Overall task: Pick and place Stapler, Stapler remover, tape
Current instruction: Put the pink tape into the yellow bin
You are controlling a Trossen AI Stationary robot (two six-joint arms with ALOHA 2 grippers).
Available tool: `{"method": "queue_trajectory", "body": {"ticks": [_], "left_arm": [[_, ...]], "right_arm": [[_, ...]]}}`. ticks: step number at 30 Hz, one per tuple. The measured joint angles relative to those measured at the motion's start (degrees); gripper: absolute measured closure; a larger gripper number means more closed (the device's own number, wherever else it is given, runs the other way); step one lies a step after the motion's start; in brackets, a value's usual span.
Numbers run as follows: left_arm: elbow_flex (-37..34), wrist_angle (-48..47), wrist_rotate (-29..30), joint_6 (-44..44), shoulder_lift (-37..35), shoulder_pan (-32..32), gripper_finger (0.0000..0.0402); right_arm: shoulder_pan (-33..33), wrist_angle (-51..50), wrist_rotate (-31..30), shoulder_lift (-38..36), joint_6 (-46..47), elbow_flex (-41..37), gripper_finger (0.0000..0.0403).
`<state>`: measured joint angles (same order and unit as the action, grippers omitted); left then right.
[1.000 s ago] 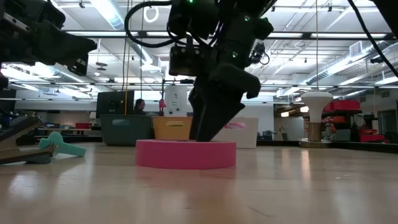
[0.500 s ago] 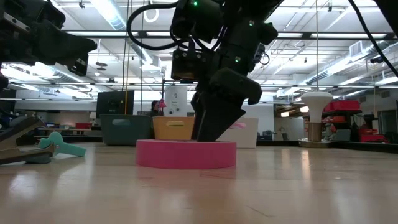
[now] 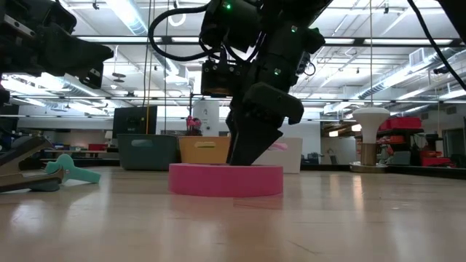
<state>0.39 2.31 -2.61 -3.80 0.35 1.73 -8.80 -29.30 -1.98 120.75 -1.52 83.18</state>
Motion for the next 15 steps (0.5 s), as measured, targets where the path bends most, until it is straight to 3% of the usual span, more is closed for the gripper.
{"method": "queue_trajectory", "body": {"ticks": [15], "left_arm": [[0.0,0.0,0.0,0.0,0.0,0.0,0.0376]], "right_arm": [[0.0,-0.1,0.1,0.0,1.3,0.0,0.0309]]}}
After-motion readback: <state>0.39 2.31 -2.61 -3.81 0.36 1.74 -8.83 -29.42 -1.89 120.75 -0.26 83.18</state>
